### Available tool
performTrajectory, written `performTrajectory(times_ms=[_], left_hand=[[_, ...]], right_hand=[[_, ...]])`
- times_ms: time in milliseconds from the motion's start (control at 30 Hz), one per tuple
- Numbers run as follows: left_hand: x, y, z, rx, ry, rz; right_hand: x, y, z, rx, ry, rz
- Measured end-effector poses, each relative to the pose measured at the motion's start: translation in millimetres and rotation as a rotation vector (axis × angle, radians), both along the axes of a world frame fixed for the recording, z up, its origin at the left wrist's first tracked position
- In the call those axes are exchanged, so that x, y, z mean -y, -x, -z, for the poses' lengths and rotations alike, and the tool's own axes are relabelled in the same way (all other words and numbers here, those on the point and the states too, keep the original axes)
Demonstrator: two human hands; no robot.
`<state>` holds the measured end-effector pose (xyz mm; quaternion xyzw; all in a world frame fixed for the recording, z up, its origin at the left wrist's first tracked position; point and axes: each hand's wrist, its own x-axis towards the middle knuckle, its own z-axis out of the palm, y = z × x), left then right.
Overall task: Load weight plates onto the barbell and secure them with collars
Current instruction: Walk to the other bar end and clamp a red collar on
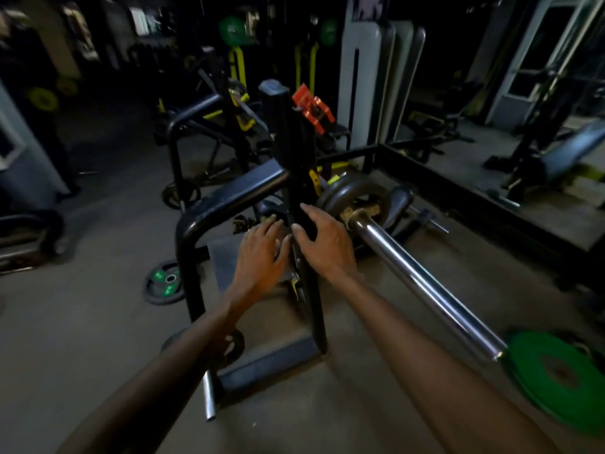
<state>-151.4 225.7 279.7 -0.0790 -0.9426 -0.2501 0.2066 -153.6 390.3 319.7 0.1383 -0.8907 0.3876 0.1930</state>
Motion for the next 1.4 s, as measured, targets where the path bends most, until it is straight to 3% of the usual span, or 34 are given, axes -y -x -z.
performTrajectory(times_ms=[400,567,800,1167,1400], left_hand=[[10.8,104.6,-118.4,-0.264,0.16,0.012],[6.1,141.1,-148.6,-0.36,0.161,0.011],[4.0,176.4,-156.4,-0.381,0.138,0.01],[-24.8,158.8,-156.7,-0.444,0.036,0.014],[-77.0,104.1,-166.2,-0.339,-0.174,0.109]], right_hand=[[-17.8,106.9,-101.9,-0.154,-0.217,0.149],[-19.5,149.4,-132.3,-0.172,-0.201,0.293],[-2.1,204.3,-143.2,-0.122,-0.336,0.27],[-59.9,199.8,-162.5,-0.24,0.033,0.243],[-128.3,153.2,-157.6,0.015,0.296,-0.108]])
